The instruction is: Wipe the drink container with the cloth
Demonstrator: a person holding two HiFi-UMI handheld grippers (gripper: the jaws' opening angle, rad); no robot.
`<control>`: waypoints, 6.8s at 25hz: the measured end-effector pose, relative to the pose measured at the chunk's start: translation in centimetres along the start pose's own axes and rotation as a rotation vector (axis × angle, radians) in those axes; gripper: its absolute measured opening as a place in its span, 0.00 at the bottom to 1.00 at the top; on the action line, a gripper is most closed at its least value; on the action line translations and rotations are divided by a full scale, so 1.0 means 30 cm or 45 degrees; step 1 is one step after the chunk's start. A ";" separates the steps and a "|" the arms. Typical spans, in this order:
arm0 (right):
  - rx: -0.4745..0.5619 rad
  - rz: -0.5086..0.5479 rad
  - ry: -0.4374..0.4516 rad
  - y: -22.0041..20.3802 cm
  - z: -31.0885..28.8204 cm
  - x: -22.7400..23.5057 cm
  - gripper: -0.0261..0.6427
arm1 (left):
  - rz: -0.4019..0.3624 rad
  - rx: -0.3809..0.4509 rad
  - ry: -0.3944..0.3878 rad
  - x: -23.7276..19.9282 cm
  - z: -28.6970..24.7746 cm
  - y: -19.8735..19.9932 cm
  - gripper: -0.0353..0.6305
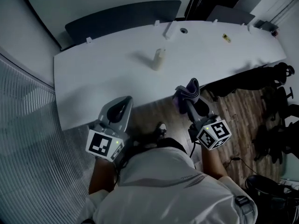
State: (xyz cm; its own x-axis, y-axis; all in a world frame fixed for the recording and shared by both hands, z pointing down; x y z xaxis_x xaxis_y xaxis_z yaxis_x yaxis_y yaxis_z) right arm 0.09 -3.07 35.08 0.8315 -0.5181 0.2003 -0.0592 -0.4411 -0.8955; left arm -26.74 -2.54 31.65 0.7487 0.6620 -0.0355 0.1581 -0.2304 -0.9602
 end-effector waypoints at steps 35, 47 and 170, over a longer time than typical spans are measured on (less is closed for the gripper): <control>-0.561 -0.140 0.445 -0.251 -0.833 0.384 0.19 | -0.195 -0.746 -0.232 -0.333 -1.238 -0.090 0.26; -0.532 -0.142 0.478 -0.230 -1.016 0.406 0.19 | -0.218 -0.857 -0.275 -0.320 -1.317 -0.156 0.25; -0.830 -0.455 0.721 -0.033 -1.338 0.927 0.19 | -0.103 -0.831 -0.201 -0.339 -1.315 -0.161 0.21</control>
State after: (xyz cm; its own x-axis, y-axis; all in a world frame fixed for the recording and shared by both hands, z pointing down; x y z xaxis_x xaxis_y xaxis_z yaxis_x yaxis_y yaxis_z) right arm 1.10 -46.45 57.49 0.4774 -0.4766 0.7382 -0.2927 -0.8784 -0.3778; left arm -9.72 -36.30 47.57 0.6230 0.7801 -0.0580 0.6034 -0.5265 -0.5989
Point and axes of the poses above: the fingertips, and each gripper's own axes: z backward along the fingers, x to its right, y out of its top, the point moved 6 cm from there along z, backward along the fingers, and after that the axes turned 14 degrees about -x, right-handed, at the moved point
